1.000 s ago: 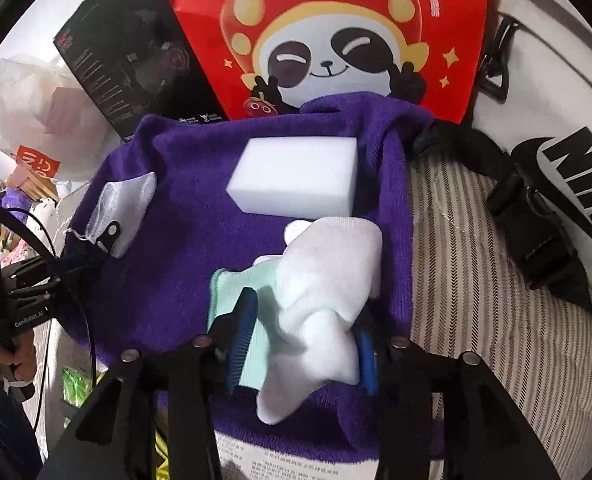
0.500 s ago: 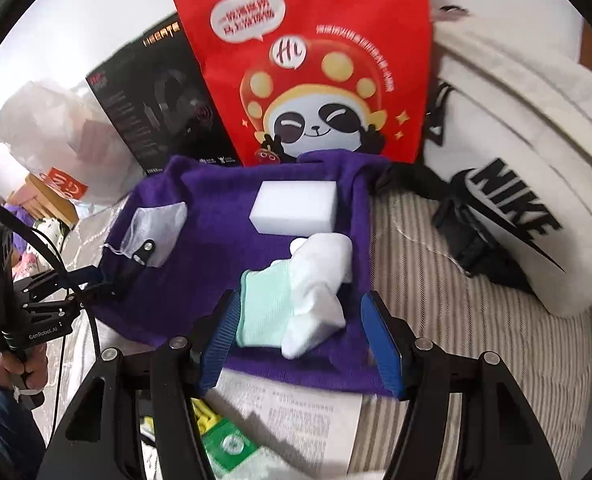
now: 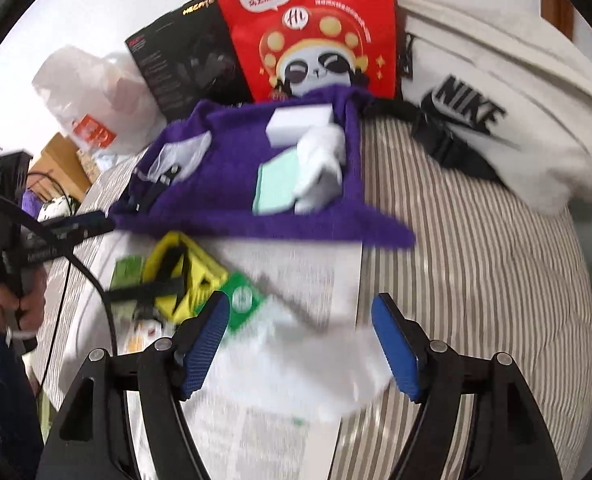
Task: Organize soft objects
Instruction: 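Open both tools and lift them away from the towel, then grasp the white wet wipe with the right tool while the left tool grasps the green wipe pack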
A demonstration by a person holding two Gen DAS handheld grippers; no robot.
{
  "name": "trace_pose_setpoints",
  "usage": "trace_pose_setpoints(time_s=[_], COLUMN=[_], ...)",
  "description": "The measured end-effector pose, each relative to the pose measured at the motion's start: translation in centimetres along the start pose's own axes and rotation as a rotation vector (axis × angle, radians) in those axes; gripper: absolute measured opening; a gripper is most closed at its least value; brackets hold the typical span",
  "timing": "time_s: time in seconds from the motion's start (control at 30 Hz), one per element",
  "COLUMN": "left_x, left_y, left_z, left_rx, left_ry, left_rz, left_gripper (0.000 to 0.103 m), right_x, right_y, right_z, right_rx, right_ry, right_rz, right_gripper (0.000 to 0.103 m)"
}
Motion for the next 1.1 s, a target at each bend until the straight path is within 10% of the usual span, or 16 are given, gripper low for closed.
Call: trace_pose_setpoints(time_s=[0.43, 0.6, 0.67, 1.1], left_x=[0.7, -0.2, -0.4, 1.0], left_y=[3.1, 4.6, 4.9, 5.7], left_z=[-0.6, -0.6, -0.4, 1.6], left_rx=[-0.026, -0.038, -0.039, -0.085], left_ry=[0.001, -0.014, -0.01, 0.017], left_rz=[-0.005, -0.017, -0.026, -0.022], left_gripper=[0.055, 0.056, 0.056, 0.057], right_x=[0.7, 0.3, 0.2, -0.5], right_y=[3.3, 3.4, 3.4, 3.1], right_z=[5.6, 5.6, 5.2, 1.5], right_rx=[-0.07, -0.041, -0.037, 0.016], right_ry=[0.035, 0.071, 0.067, 0.047], right_rz=[0.042, 0.024, 0.018, 0.001], right_gripper=[0.074, 0.045, 0.011, 0.009])
Point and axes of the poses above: each gripper's, at about its wrist camera, not at the fingertips, and z roughly the way its jaws point, x to its right, y to its underside, the point moved 1 cm from there along z, roughly the way its jaws point, and after that the axes turned 14 degrees about -x, right-handed, at the moved point
